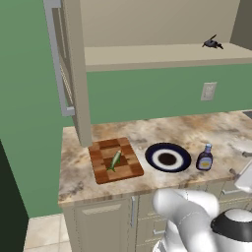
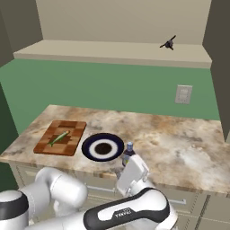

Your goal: Pick the fish from the plate and place it on the cutting board. Then pick the condiment bottle from the cabinet and place it next to the cutting board.

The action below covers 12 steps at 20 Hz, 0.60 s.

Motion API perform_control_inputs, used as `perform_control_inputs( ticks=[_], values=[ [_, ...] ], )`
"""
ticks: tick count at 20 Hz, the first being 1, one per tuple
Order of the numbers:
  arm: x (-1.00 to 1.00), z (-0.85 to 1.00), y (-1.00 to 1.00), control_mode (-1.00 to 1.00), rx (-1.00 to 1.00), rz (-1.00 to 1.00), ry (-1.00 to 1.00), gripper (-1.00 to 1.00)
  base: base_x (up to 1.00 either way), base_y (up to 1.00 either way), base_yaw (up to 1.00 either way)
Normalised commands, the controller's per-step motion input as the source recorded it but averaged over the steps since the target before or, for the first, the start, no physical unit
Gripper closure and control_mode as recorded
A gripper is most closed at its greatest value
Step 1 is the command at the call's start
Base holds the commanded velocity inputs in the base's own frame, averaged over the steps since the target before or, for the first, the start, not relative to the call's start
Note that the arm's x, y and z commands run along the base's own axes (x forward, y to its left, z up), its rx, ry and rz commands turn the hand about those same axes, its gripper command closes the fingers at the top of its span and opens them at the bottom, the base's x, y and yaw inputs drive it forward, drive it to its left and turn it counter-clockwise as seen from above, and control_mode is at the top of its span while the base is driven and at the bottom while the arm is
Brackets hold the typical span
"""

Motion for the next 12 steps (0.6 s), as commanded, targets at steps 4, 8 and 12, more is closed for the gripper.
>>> perform_control_inputs(
  ticks=[4,8,12],
  values=[
    [-0.33,0.19,0.00,-1.00,-0.57,-0.16,-0.41,-1.00,0.00,0.00,0.00],
    [-0.39,0.19,0.00,-1.00,-0.57,-0.19,-0.44,-1.00,0.00,0.00,0.00],
    [-0.34,0.20,0.00,-1.00,-0.55,-0.22,-0.42,-1.00,0.00,0.00,0.00]
  ],
)
